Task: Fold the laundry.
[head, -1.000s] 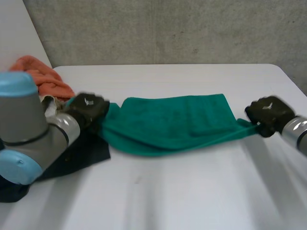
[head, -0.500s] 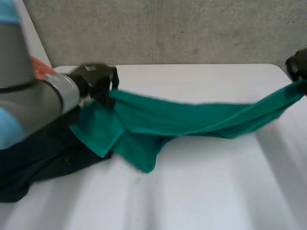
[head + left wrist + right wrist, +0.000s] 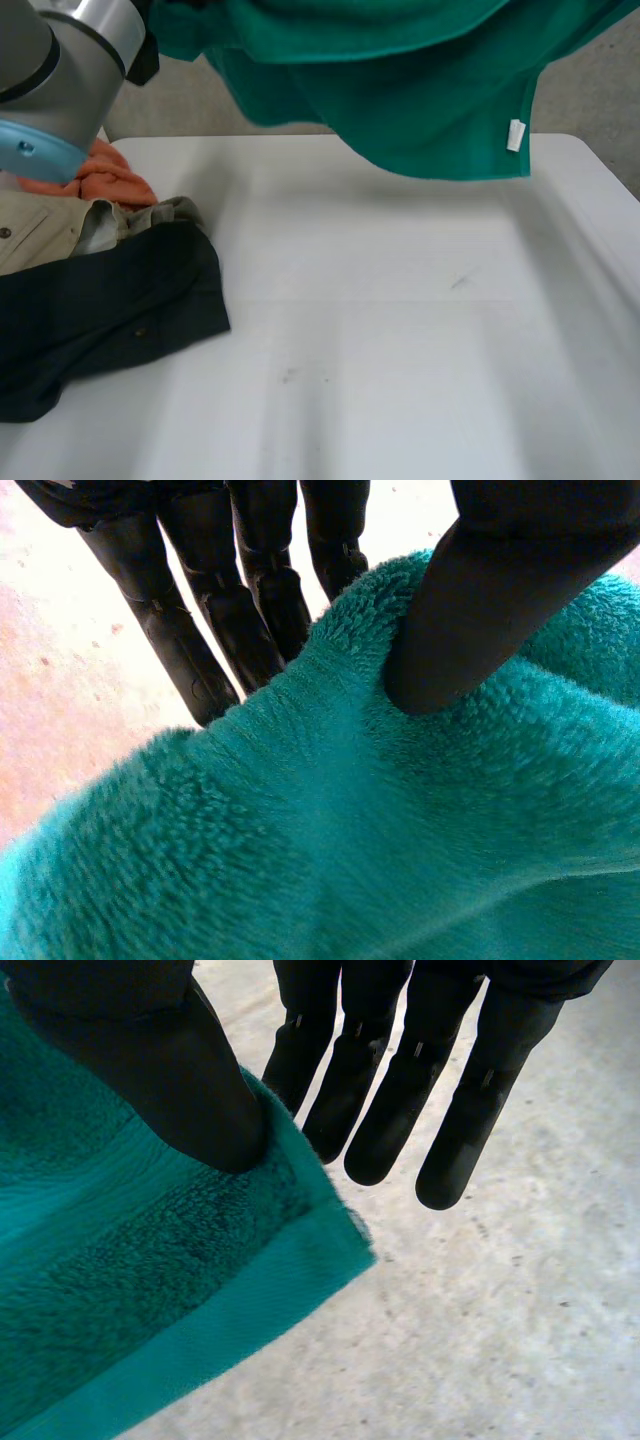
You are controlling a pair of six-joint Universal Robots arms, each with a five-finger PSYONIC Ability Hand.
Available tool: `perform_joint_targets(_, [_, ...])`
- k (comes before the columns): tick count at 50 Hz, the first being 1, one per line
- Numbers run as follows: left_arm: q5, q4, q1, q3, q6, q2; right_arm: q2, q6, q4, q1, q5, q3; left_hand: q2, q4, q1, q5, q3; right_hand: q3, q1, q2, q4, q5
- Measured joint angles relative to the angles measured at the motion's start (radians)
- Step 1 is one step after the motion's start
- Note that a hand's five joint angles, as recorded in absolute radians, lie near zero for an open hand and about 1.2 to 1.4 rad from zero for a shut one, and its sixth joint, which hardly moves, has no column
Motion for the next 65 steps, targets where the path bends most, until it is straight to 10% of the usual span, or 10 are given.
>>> perform_joint_targets(20, [-0.020, -0.091, -0.056, -0.356, 0.158, -0.242, 0.143, -0.353, 0.198, -0.064, -0.152, 0.371, -0.020, -0.019, -0.012, -0.011, -0.021, 0.000, 0.000, 0.000, 0.002, 0.000])
perform_joint_targets(29, [-0.091, -0.169, -0.104, -0.164, 0.339, -0.410, 0.195, -0.381, 0.236, -0.048, -0.113, 0.394, -0.728, -0.726, -0.738, -0.678, -0.721, 0.000, 0.000, 0.000, 0.002, 0.000])
perform_joint_targets(40, [-0.120, -0.200, -0.117, -0.362, 0.459, -0.196, 0.186, -0.338, 0.243, -0.044, -0.092, 0.406, -0.833, -0.841, -0.788, -0.798, -0.830, 0.000, 0.000, 0.000, 0.002, 0.000])
perform_joint_targets(50, [-0.123, 0.024, -0.131, -0.844, 0.526, 0.103, 0.173, -0.335, 0.243, -0.047, -0.093, 0.419, -0.428, -0.432, -0.379, -0.390, -0.429, 0.000, 0.000, 0.000, 0.002, 0.000])
perform_joint_targets(65, [-0.099, 0.140, -0.110, -0.879, 0.575, -0.048, 0.171, -0.340, 0.244, -0.037, -0.093, 0.434, -0.668, -0.677, -0.641, -0.635, -0.661, 0.000, 0.000, 0.000, 0.002, 0.000])
